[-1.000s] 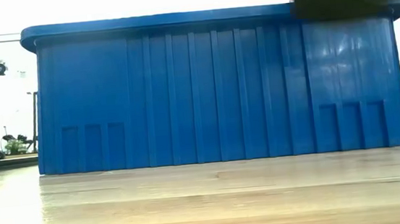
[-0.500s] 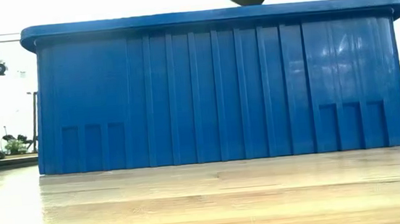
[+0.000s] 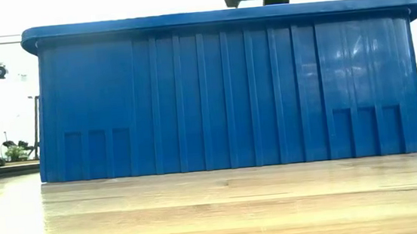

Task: Pick and place slides into bin
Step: Put the black slipper into the blue bin

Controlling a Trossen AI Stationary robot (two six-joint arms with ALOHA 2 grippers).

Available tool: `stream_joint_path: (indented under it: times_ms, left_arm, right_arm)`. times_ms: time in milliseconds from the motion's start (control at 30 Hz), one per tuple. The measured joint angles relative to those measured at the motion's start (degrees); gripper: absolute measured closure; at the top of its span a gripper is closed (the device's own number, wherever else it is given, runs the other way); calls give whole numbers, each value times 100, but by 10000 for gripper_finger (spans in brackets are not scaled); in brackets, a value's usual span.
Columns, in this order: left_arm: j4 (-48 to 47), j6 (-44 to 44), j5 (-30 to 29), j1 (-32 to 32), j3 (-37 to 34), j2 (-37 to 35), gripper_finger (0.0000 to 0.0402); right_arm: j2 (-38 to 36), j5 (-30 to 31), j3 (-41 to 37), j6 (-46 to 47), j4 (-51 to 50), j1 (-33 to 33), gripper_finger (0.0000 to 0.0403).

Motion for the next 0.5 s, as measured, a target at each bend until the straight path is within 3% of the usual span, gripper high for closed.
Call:
stream_joint_path:
  times_ms: [267,500]
  left_arm:
    - [3,0,-1,0,0,-115,142]
    - [2,-2,-2,0,0,-183,142]
  right_arm:
    - [227,-250,-878,-361,1530,-349,390]
    - [375,-130,-1317,-181,1928,-624,390]
